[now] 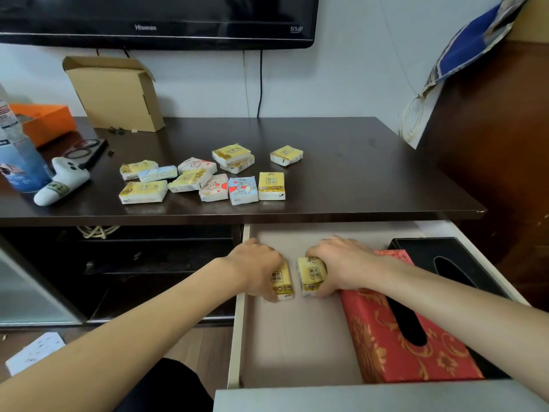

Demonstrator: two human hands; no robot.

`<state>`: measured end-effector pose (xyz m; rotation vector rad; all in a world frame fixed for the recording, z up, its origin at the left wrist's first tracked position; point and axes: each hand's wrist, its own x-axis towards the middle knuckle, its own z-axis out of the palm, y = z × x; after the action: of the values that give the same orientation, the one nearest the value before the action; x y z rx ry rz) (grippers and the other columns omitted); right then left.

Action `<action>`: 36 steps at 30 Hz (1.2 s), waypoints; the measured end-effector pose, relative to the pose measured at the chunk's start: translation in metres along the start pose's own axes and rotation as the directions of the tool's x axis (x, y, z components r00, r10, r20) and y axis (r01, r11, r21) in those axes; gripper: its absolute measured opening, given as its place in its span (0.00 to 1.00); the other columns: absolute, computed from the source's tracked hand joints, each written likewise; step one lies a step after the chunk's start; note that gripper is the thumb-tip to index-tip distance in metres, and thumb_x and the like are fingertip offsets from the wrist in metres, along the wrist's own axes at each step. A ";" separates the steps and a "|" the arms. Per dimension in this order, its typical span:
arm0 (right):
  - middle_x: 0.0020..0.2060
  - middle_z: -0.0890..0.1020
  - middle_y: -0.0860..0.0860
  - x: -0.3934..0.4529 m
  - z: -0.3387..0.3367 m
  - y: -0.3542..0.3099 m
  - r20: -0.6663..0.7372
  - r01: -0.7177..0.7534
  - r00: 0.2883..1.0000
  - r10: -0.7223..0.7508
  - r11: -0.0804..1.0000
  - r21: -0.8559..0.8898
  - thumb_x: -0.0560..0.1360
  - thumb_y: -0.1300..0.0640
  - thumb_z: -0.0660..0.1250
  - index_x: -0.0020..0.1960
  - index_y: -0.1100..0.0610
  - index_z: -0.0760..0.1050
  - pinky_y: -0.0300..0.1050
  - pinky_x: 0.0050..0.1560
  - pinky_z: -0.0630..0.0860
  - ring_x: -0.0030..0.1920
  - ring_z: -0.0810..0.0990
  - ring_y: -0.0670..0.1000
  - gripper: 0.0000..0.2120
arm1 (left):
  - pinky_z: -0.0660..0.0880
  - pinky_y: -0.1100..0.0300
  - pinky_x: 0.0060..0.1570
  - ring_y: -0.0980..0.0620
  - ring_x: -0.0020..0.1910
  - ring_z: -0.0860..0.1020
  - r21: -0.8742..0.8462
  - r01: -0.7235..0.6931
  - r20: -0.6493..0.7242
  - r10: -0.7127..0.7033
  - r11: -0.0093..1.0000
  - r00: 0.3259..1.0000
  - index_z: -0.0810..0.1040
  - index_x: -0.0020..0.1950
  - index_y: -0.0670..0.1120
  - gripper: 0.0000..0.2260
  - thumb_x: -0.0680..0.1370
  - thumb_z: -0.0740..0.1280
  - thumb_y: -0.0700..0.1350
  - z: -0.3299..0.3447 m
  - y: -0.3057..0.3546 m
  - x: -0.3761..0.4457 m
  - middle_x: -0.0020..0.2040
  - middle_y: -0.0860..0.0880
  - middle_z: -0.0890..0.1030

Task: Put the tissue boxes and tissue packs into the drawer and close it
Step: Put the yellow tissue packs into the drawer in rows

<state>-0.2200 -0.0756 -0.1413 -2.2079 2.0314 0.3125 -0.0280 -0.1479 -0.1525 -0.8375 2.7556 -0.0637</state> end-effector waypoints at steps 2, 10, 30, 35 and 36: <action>0.48 0.77 0.47 0.001 -0.001 -0.002 0.015 0.017 1.000 -0.017 1.000 -0.008 0.62 0.34 0.77 0.52 0.48 0.76 0.50 0.45 0.73 0.52 0.76 0.53 0.27 | 0.66 0.58 0.50 0.50 0.47 0.76 -0.071 -0.021 -0.032 0.019 0.997 0.999 0.76 0.56 0.52 0.22 0.69 0.74 0.61 0.001 -0.002 0.004 0.49 0.52 0.79; 0.49 0.80 0.49 0.008 -0.003 -0.005 0.036 0.012 0.999 -0.011 0.999 -0.034 0.63 0.38 0.78 0.51 0.52 0.75 0.49 0.40 0.71 0.49 0.79 0.54 0.25 | 0.66 0.57 0.52 0.52 0.45 0.73 -0.100 -0.059 -0.049 0.054 0.993 0.997 0.77 0.58 0.52 0.22 0.68 0.75 0.59 0.001 -0.010 0.017 0.51 0.52 0.79; 0.62 0.80 0.45 -0.015 -0.026 -0.005 -0.120 -0.017 0.992 0.033 0.992 0.128 0.66 0.31 0.74 0.70 0.46 0.73 0.51 0.56 0.73 0.64 0.77 0.53 0.37 | 0.76 0.50 0.57 0.50 0.58 0.78 -0.321 0.034 -0.020 -0.042 0.947 0.999 0.71 0.72 0.52 0.30 0.73 0.70 0.62 -0.041 -0.009 -0.017 0.62 0.52 0.80; 0.40 0.85 0.40 -0.038 -0.080 -0.002 -0.313 -0.043 0.941 0.128 0.964 0.263 0.75 0.42 0.67 0.45 0.43 0.82 0.45 0.43 0.73 0.42 0.81 0.47 0.07 | 0.77 0.55 0.53 0.57 0.52 0.80 -0.353 0.083 -0.160 -0.148 0.932 0.976 0.79 0.65 0.53 0.18 0.78 0.64 0.59 -0.094 -0.028 -0.054 0.53 0.58 0.84; 0.37 0.84 0.40 -0.039 -0.090 -0.004 -0.342 -0.051 0.927 0.156 0.953 0.298 0.76 0.44 0.67 0.42 0.43 0.81 0.44 0.41 0.73 0.40 0.79 0.46 0.07 | 0.77 0.55 0.53 0.56 0.51 0.80 -0.361 0.099 -0.188 -0.176 0.927 0.966 0.80 0.62 0.53 0.16 0.79 0.63 0.58 -0.102 -0.032 -0.058 0.52 0.57 0.84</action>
<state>-0.2134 -0.0581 -0.0445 -2.0995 2.2042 -0.3892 0.0096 -0.1458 -0.0364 -1.1803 2.9546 0.3395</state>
